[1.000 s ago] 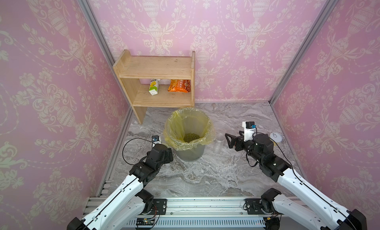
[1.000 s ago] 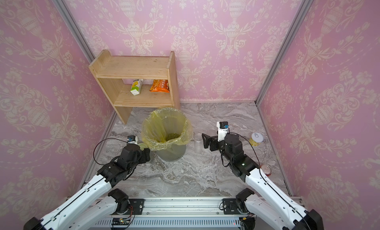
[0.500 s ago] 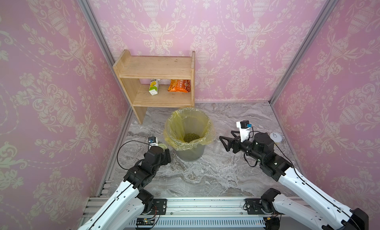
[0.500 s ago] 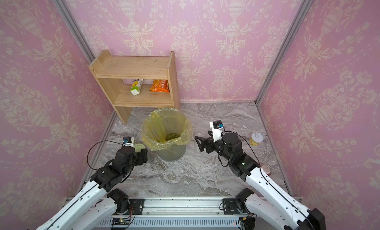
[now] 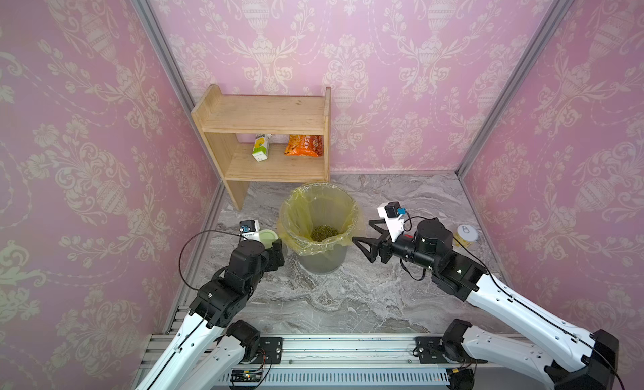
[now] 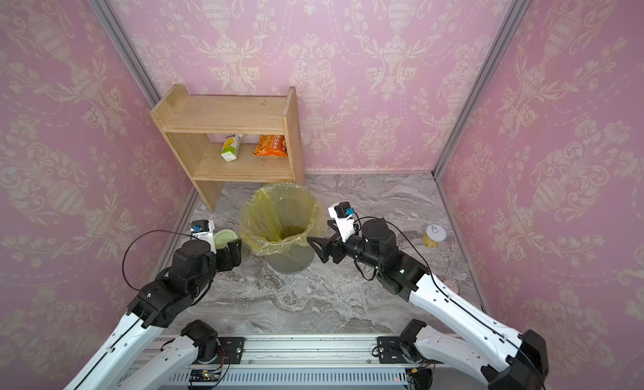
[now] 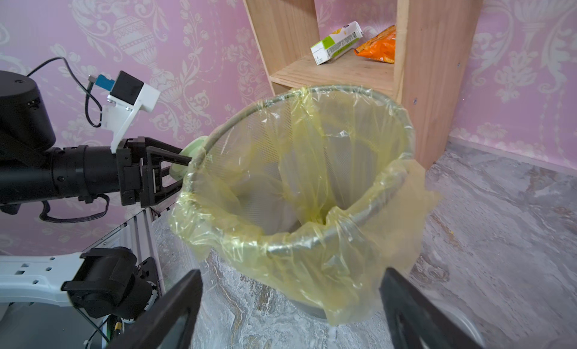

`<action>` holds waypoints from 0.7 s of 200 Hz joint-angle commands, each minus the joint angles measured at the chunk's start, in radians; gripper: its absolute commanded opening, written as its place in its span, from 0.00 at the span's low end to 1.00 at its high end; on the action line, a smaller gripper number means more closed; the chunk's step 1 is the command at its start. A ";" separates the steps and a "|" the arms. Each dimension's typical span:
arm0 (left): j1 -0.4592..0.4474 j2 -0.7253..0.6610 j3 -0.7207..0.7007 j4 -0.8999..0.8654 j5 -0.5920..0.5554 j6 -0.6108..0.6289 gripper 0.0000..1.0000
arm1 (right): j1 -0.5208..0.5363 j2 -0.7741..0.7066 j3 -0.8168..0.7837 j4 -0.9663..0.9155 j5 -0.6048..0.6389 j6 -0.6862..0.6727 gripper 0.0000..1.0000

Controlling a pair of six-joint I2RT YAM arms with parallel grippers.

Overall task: Empty moldy mung beans from jars
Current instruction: Pick up the jar from the center of the board.

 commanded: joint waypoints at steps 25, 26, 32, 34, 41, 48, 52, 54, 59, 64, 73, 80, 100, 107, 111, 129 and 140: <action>0.014 0.006 0.113 -0.010 -0.035 0.082 0.57 | 0.018 0.071 0.083 0.022 -0.054 -0.033 0.90; 0.014 0.006 0.113 -0.011 -0.035 0.082 0.57 | 0.019 0.072 0.084 0.022 -0.054 -0.034 0.90; 0.014 0.002 0.120 -0.009 -0.038 0.085 0.58 | 0.020 0.084 0.095 0.023 -0.059 -0.034 0.90; 0.013 0.001 0.120 -0.009 -0.038 0.086 0.58 | 0.021 0.086 0.098 0.024 -0.061 -0.034 0.90; 0.014 0.001 0.126 -0.010 -0.044 0.091 0.58 | 0.023 0.099 0.110 0.022 -0.066 -0.036 0.89; 0.015 0.000 0.134 -0.013 -0.047 0.096 0.58 | 0.026 0.113 0.122 0.021 -0.071 -0.039 0.89; 0.015 0.000 0.139 -0.015 -0.048 0.100 0.58 | 0.026 0.121 0.129 0.022 -0.074 -0.040 0.89; 0.015 0.001 0.142 -0.017 -0.049 0.103 0.58 | 0.028 0.126 0.132 0.023 -0.075 -0.040 0.89; 0.016 0.003 0.150 -0.019 -0.051 0.108 0.58 | 0.029 0.134 0.139 0.025 -0.080 -0.041 0.89; 0.016 0.005 0.158 -0.022 -0.051 0.113 0.58 | 0.030 0.142 0.144 0.031 -0.086 -0.042 0.89; 0.018 0.012 0.170 -0.026 -0.043 0.122 0.58 | 0.031 0.156 0.150 0.047 -0.102 -0.046 0.89; 0.017 0.021 0.186 -0.033 -0.040 0.125 0.58 | 0.034 0.166 0.153 0.059 -0.103 -0.045 0.88; 0.018 0.043 0.210 -0.045 -0.027 0.130 0.57 | 0.036 0.204 0.177 0.074 -0.103 -0.035 0.88; 0.019 0.045 0.213 -0.044 -0.020 0.131 0.57 | 0.036 0.219 0.188 0.078 -0.109 -0.030 0.88; 0.018 0.045 0.212 -0.043 -0.020 0.132 0.57 | 0.037 0.228 0.195 0.079 -0.112 -0.028 0.88; 0.020 0.044 0.212 -0.044 -0.019 0.132 0.57 | 0.040 0.262 0.217 0.091 -0.127 -0.018 0.88; 0.020 0.041 0.214 -0.048 -0.019 0.133 0.57 | 0.043 0.284 0.231 0.098 -0.142 -0.015 0.88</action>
